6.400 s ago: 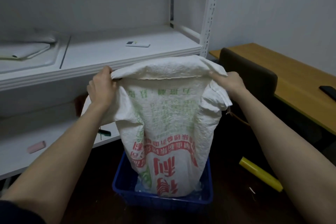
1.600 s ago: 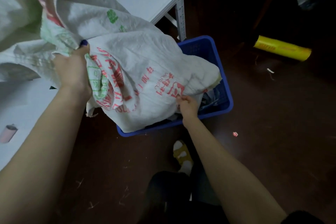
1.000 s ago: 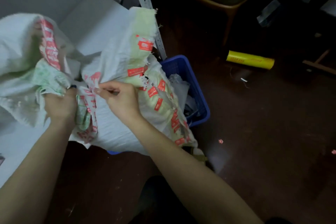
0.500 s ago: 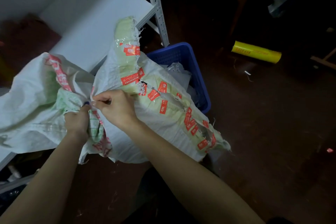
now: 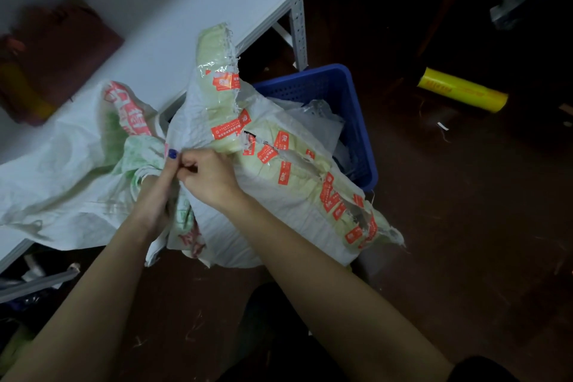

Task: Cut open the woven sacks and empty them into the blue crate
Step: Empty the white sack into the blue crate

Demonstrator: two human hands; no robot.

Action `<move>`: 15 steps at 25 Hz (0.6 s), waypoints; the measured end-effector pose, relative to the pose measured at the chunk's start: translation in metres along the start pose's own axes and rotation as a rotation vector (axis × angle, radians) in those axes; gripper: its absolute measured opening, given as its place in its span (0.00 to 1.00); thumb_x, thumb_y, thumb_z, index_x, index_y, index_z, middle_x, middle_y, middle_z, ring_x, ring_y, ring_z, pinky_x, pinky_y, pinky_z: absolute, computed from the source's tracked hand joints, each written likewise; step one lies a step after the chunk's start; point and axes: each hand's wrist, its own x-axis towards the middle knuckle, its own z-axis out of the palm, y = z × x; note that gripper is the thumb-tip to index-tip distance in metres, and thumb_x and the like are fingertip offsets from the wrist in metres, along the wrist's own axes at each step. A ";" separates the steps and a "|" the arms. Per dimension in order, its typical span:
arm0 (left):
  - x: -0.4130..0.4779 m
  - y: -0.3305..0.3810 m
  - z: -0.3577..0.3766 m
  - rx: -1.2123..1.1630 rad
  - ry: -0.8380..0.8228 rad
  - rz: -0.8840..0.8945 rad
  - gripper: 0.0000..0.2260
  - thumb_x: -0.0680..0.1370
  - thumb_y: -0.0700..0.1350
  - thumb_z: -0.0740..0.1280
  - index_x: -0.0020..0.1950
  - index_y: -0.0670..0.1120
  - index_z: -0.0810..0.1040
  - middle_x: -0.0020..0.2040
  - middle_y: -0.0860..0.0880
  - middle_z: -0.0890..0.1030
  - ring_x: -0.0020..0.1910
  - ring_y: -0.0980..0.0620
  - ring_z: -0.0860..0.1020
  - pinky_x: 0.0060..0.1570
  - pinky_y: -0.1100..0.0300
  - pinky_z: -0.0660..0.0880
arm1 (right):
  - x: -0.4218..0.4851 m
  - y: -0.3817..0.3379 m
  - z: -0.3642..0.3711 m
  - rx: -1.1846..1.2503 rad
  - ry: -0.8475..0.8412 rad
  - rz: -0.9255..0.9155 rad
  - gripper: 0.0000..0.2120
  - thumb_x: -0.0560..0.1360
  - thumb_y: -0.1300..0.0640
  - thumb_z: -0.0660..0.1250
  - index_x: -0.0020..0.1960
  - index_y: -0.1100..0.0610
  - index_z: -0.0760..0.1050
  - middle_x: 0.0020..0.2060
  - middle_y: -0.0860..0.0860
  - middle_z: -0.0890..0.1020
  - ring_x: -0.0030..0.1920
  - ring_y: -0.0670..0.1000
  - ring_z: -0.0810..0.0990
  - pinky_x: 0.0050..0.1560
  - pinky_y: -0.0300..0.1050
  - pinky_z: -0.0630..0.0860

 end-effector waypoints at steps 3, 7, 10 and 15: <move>0.000 0.004 0.006 0.019 0.005 -0.047 0.21 0.71 0.63 0.66 0.28 0.47 0.77 0.17 0.54 0.60 0.16 0.59 0.58 0.16 0.66 0.55 | 0.004 0.011 -0.003 0.059 -0.073 0.023 0.08 0.75 0.64 0.65 0.52 0.64 0.79 0.47 0.59 0.83 0.51 0.57 0.80 0.55 0.53 0.76; 0.017 0.005 0.002 0.135 0.067 -0.120 0.21 0.67 0.63 0.70 0.32 0.44 0.77 0.20 0.51 0.71 0.20 0.56 0.68 0.21 0.67 0.63 | -0.002 0.030 0.014 0.075 -0.244 0.063 0.18 0.76 0.65 0.62 0.66 0.61 0.69 0.56 0.59 0.80 0.60 0.57 0.77 0.62 0.52 0.73; 0.033 -0.014 -0.005 0.238 0.208 -0.157 0.28 0.69 0.59 0.72 0.49 0.34 0.77 0.43 0.37 0.82 0.43 0.42 0.81 0.39 0.58 0.74 | -0.007 0.047 0.034 0.008 -0.369 0.036 0.14 0.76 0.66 0.62 0.61 0.65 0.70 0.53 0.63 0.81 0.57 0.62 0.78 0.60 0.60 0.72; 0.033 -0.036 -0.010 0.500 0.316 -0.098 0.19 0.77 0.49 0.65 0.48 0.30 0.76 0.50 0.29 0.77 0.54 0.35 0.76 0.53 0.49 0.71 | -0.012 0.054 0.027 0.117 -0.448 0.129 0.17 0.75 0.70 0.62 0.64 0.67 0.71 0.62 0.62 0.77 0.65 0.57 0.75 0.66 0.47 0.70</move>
